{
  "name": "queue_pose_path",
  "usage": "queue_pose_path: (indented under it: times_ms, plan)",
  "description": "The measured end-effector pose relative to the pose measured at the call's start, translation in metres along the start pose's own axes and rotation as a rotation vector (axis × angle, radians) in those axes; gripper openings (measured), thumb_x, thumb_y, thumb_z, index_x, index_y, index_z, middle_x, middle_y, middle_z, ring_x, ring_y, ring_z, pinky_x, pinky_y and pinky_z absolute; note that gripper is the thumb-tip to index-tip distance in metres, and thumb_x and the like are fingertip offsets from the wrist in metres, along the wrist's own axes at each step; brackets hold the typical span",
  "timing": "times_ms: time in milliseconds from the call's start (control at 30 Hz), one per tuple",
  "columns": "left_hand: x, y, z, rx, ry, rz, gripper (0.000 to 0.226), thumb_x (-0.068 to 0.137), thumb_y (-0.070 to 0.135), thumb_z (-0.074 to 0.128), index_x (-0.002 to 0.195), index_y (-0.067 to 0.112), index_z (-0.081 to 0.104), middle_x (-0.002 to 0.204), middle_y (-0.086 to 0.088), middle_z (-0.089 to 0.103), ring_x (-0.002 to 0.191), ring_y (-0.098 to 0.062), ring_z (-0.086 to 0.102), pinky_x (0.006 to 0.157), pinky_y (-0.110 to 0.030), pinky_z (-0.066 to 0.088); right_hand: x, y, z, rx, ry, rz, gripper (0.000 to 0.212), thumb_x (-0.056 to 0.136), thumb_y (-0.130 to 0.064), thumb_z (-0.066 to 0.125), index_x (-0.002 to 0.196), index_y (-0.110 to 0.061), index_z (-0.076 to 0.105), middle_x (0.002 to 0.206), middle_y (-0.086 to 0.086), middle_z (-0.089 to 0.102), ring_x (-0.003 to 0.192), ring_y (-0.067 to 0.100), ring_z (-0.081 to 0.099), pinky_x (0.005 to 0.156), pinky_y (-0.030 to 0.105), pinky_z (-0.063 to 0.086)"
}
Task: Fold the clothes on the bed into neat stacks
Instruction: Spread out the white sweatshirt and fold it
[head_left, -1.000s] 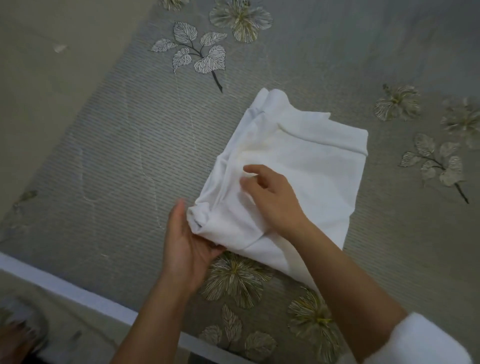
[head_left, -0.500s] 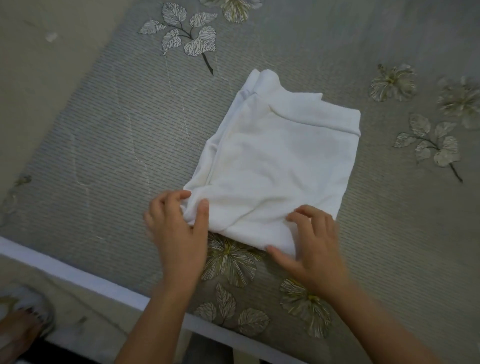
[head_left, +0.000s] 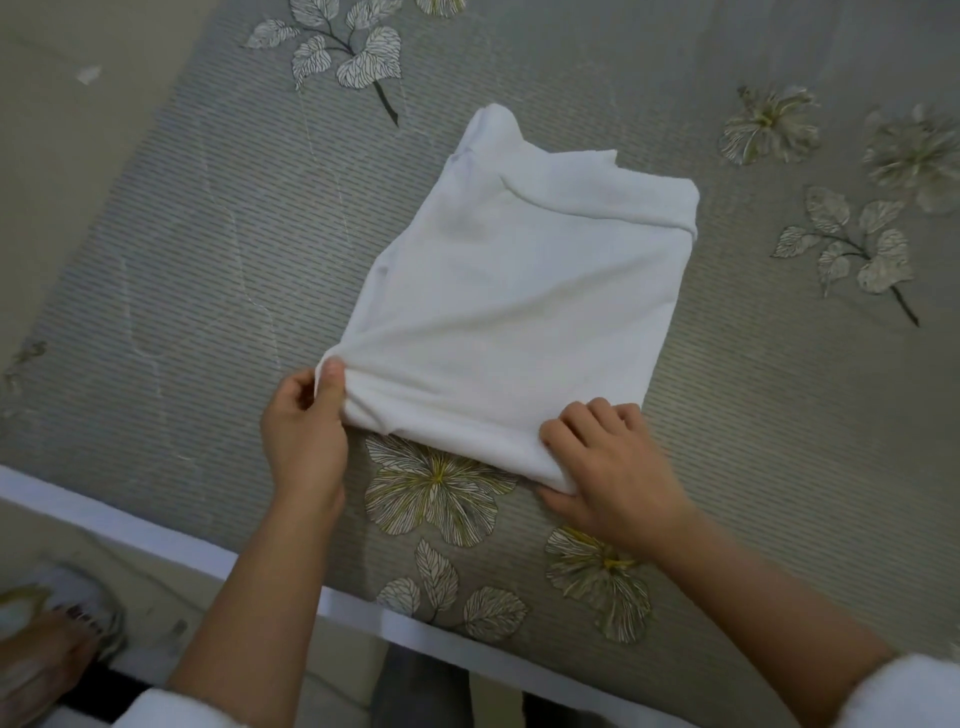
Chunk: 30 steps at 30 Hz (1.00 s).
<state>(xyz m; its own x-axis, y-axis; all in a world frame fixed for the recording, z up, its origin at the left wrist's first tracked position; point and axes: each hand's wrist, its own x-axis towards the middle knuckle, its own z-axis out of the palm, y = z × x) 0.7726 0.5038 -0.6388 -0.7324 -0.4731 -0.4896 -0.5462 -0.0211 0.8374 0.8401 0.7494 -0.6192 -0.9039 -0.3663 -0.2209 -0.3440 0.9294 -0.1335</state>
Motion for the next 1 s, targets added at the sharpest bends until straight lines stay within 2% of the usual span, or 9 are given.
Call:
queue_pose_path:
  times_ms: [67,167,267,433,600,733,833,900,1000]
  plan:
    - [-0.001,0.002,0.000,0.026,-0.001,0.009,0.011,0.090,0.031,0.063,0.086,0.024,0.056,0.094,0.005,0.063,0.080,-0.003,0.059,0.062,-0.011,0.047,-0.004,0.000,0.001,-0.034,-0.022,0.039,0.044,0.060,-0.041,0.071,0.093,-0.016,0.055,0.088,0.002,0.054,0.078,0.025,0.050,0.068,0.038,0.036]
    - [-0.010,0.003,-0.002,0.016,-0.065,-0.192,0.044,0.084,0.040,0.069,0.114,0.021,0.044,0.111,0.001,0.058,0.092,-0.015,0.063,0.063,-0.030,0.056,-0.011,-0.002,0.008,-0.072,-0.058,0.071,0.055,0.055,-0.038,0.071,0.102,-0.016,0.052,0.097,0.003,0.053,0.087,0.026,0.049,0.076,0.043,0.036]
    - [-0.026,0.001,0.001,0.013,-0.185,-0.358,0.060,0.076,0.032,0.077,0.121,0.018,0.040,0.115,-0.004,0.060,0.094,-0.023,0.067,0.067,-0.038,0.058,-0.013,-0.002,0.010,-0.120,-0.114,0.085,0.067,0.051,-0.037,0.081,0.109,-0.014,0.055,0.102,0.007,0.056,0.092,0.028,0.052,0.077,0.046,0.042]
    - [-0.041,-0.003,0.017,-0.172,-0.147,-0.330,0.048,0.087,0.013,0.066,0.128,0.017,0.042,0.122,-0.001,0.060,0.104,-0.018,0.064,0.074,-0.030,0.055,0.004,-0.009,-0.009,-0.128,-0.179,0.107,0.042,0.052,-0.017,0.076,0.089,-0.007,0.059,0.083,0.011,0.058,0.070,0.031,0.055,0.058,0.037,0.043]
    - [-0.024,0.011,0.004,-0.202,-0.043,-0.207,0.034,0.086,0.016,0.058,0.120,0.020,0.055,0.108,0.000,0.069,0.098,-0.018,0.066,0.080,-0.037,0.054,-0.004,-0.061,-0.023,0.321,-0.308,-0.030,0.045,0.068,-0.032,0.067,0.103,-0.010,0.049,0.098,0.009,0.052,0.086,0.028,0.050,0.073,0.034,0.040]
    - [-0.014,0.008,-0.022,0.045,-0.008,-0.095,0.025,0.090,0.033,0.057,0.114,0.028,0.061,0.104,0.005,0.067,0.088,-0.008,0.063,0.067,-0.026,0.048,-0.007,-0.101,-0.022,0.752,-0.533,-0.098,0.051,0.083,-0.045,0.065,0.125,-0.020,0.051,0.119,0.004,0.055,0.111,0.023,0.051,0.092,0.030,0.041]
    - [-0.009,0.004,-0.030,0.160,-0.003,0.006,0.037,0.093,0.037,0.055,0.129,0.027,0.051,0.108,0.010,0.061,0.089,0.001,0.058,0.070,-0.020,0.046,0.012,-0.082,-0.021,0.773,-0.316,-0.005,0.035,0.092,-0.026,0.059,0.125,-0.012,0.058,0.122,0.007,0.059,0.115,0.023,0.052,0.098,0.028,0.036]
    - [-0.014,0.003,-0.028,0.278,0.005,0.103,0.046,0.092,0.037,0.056,0.134,0.023,0.044,0.115,0.004,0.057,0.097,-0.008,0.058,0.078,-0.027,0.049,0.031,-0.053,-0.026,0.747,-0.043,0.191,0.031,0.091,-0.015,0.060,0.120,-0.007,0.060,0.117,0.010,0.060,0.110,0.027,0.054,0.093,0.023,0.034]
    - [-0.033,-0.002,-0.019,0.319,-0.034,0.199,0.056,0.093,0.035,0.054,0.143,0.023,0.032,0.134,0.000,0.046,0.116,-0.016,0.051,0.094,-0.036,0.045,0.058,-0.006,-0.033,0.529,0.262,0.454,0.045,0.087,-0.021,0.065,0.127,-0.006,0.052,0.129,0.011,0.053,0.119,0.032,0.046,0.100,0.032,0.029]
